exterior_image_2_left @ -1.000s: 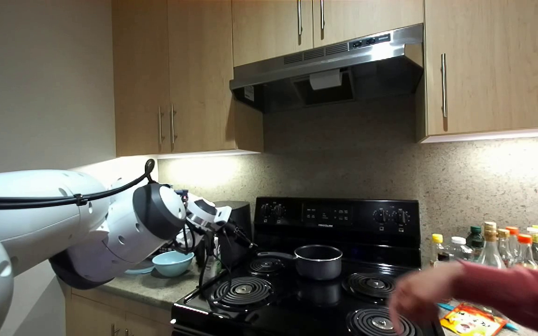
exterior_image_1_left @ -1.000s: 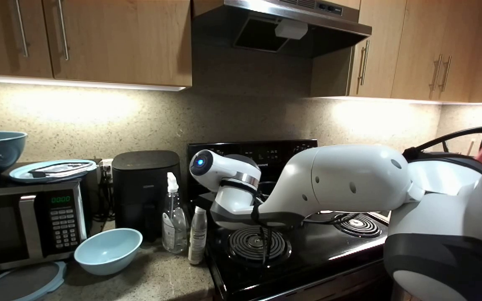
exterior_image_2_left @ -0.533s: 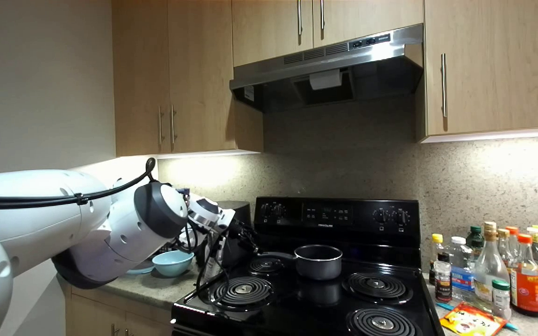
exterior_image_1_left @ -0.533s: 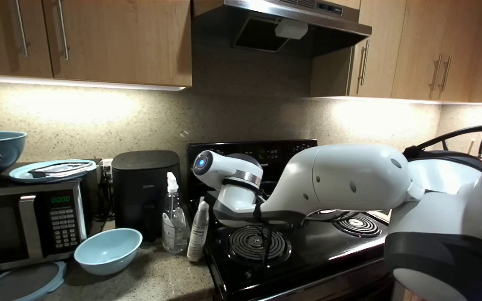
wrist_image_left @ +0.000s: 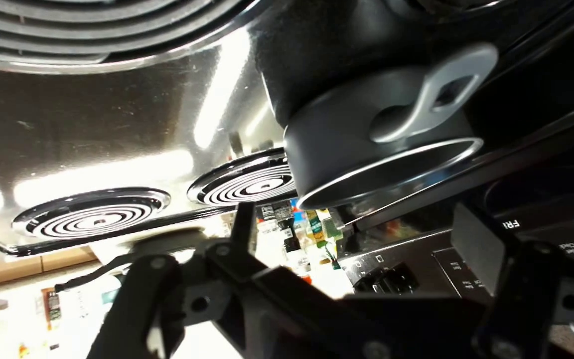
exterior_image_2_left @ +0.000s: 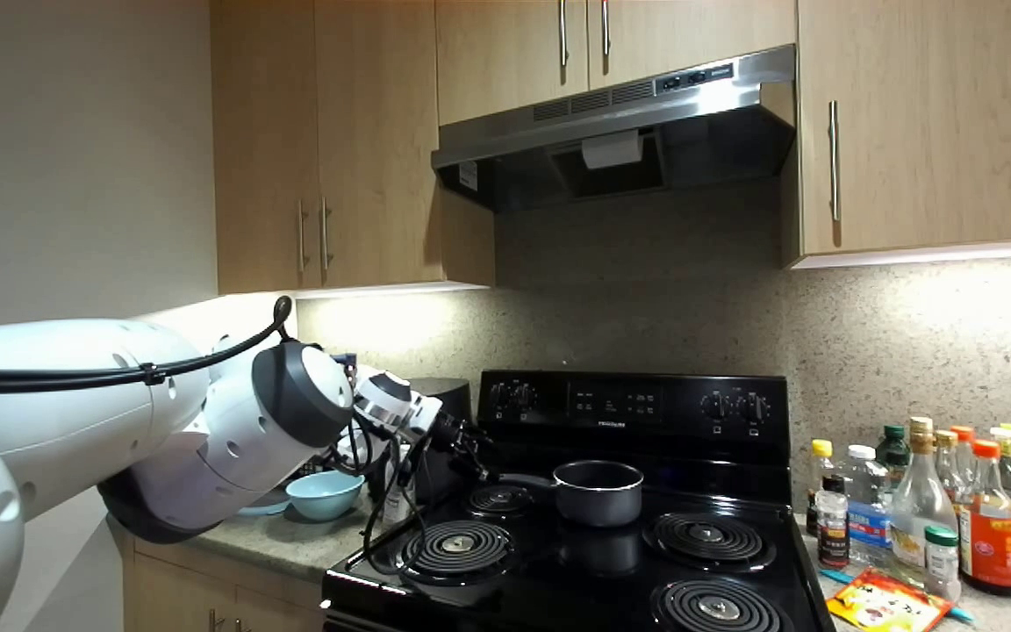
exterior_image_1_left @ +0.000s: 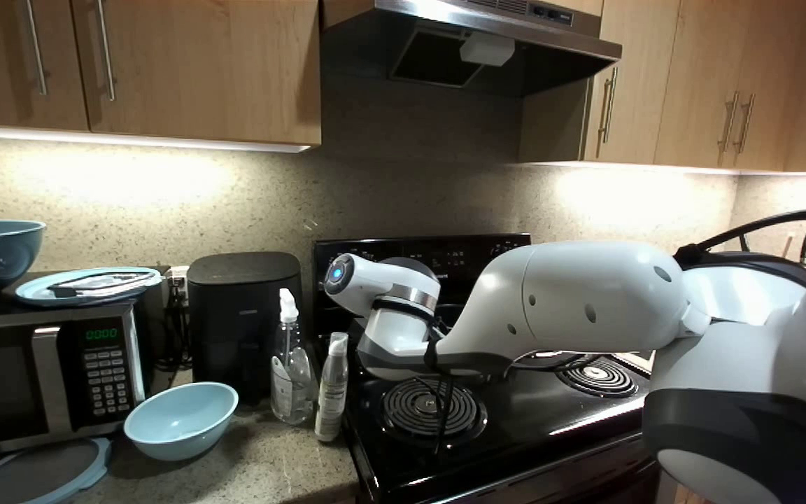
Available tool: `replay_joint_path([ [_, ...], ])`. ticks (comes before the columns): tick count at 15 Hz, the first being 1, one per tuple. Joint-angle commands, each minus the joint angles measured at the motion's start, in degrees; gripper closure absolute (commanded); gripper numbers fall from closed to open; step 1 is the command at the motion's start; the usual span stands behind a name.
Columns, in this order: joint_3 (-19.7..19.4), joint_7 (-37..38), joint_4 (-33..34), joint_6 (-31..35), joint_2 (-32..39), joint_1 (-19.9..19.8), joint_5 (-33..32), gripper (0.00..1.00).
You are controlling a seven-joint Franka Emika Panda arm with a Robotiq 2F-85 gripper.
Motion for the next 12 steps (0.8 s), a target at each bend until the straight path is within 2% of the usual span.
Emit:
replay_joint_path([
  [1, -0.46, 1.80, -0.13, -1.75, -0.31, 0.39, -0.02, 0.00],
  [5, -0.19, 3.72, 0.13, -2.09, -0.58, -0.36, 0.62, 0.00],
  [12, 2.05, 14.66, 0.71, -2.18, -1.26, -6.73, 5.63, 0.00],
])
